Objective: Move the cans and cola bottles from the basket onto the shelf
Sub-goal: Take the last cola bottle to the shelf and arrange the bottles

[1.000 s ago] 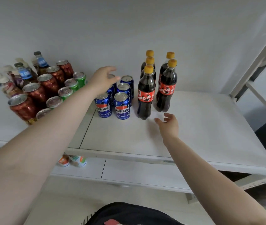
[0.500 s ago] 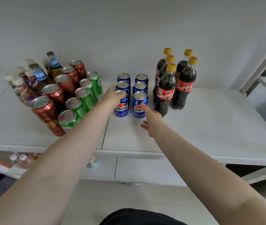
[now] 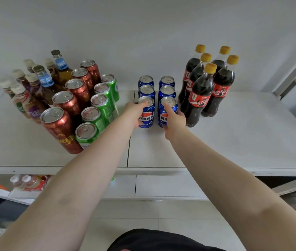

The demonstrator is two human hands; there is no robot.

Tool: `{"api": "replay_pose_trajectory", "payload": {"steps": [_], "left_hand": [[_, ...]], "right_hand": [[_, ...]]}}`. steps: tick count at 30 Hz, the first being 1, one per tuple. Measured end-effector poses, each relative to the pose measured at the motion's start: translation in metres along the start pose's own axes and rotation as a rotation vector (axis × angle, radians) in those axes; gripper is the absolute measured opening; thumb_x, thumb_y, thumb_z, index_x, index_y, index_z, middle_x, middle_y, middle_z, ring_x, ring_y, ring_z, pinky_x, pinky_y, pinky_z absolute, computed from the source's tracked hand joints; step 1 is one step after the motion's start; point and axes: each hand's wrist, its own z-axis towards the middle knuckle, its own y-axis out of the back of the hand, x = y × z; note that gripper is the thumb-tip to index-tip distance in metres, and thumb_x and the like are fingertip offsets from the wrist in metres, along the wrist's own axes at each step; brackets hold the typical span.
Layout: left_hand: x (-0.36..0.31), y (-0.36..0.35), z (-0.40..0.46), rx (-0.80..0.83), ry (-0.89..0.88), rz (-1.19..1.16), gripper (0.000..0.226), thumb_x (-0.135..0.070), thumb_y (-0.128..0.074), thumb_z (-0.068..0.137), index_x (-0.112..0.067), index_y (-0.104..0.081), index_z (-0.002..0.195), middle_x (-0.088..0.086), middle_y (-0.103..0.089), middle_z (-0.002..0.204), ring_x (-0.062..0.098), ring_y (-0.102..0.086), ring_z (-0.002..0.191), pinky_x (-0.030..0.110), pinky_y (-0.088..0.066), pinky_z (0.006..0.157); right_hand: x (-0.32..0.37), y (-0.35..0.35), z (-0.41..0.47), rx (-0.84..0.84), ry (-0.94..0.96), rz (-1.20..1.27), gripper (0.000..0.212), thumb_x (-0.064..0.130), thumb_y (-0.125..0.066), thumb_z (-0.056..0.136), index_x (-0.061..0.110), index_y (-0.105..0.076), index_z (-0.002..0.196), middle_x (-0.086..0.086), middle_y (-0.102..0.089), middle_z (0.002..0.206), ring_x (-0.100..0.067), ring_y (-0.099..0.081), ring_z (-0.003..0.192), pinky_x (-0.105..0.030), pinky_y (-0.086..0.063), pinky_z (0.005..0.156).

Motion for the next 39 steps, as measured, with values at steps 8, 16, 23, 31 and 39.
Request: {"api": "replay_pose_trajectory", "payload": {"steps": [8, 16, 23, 31, 39], "left_hand": [[0.000, 0.002, 0.003, 0.017, -0.009, -0.009, 0.050, -0.023, -0.066, 0.087, -0.006, -0.050, 0.130, 0.015, -0.063, 0.120, 0.024, -0.059, 0.079, 0.037, -0.048, 0.061], [0.002, 0.003, 0.006, 0.013, 0.003, 0.048, 0.050, -0.030, -0.066, 0.087, -0.009, -0.051, 0.130, 0.011, -0.064, 0.118, 0.027, -0.063, 0.092, 0.043, -0.055, 0.080], [-0.024, 0.009, 0.017, -0.041, -0.075, 0.053, 0.048, -0.033, -0.067, 0.086, -0.013, -0.056, 0.128, 0.009, -0.066, 0.119, 0.024, -0.065, 0.089, 0.045, -0.056, 0.085], [-0.045, 0.006, 0.040, -0.040, -0.097, 0.203, 0.055, -0.036, -0.067, 0.086, -0.018, -0.051, 0.135, 0.011, -0.055, 0.137, 0.032, -0.054, 0.119, 0.049, -0.048, 0.097], [-0.037, 0.007, 0.056, 0.001, -0.070, 0.169, 0.051, -0.032, -0.073, 0.082, -0.015, -0.059, 0.128, 0.008, -0.065, 0.119, 0.026, -0.063, 0.103, 0.040, -0.054, 0.086]], "right_hand": [[0.003, -0.005, -0.005, -0.034, 0.031, -0.027, 0.081, 0.047, -0.075, 0.075, 0.025, -0.038, 0.144, 0.000, -0.054, 0.136, -0.028, -0.053, 0.122, -0.044, -0.048, 0.093], [0.004, -0.001, -0.009, -0.029, -0.063, -0.092, 0.084, 0.055, -0.069, 0.078, 0.028, -0.029, 0.147, 0.001, -0.042, 0.146, -0.031, -0.049, 0.126, -0.042, -0.046, 0.092], [-0.028, -0.008, -0.017, 0.067, -0.184, -0.074, 0.064, 0.043, -0.067, 0.085, 0.019, -0.038, 0.138, -0.008, -0.047, 0.139, -0.024, -0.051, 0.108, -0.041, -0.054, 0.093], [-0.015, -0.037, -0.014, 0.158, -0.225, -0.073, 0.078, 0.053, -0.074, 0.074, 0.016, -0.040, 0.134, -0.012, -0.057, 0.131, -0.035, -0.064, 0.103, -0.047, -0.058, 0.082], [-0.008, -0.040, -0.011, 0.162, -0.257, 0.047, 0.070, 0.037, -0.077, 0.077, 0.014, -0.039, 0.131, -0.012, -0.054, 0.126, -0.033, -0.060, 0.113, -0.047, -0.053, 0.095]]}}
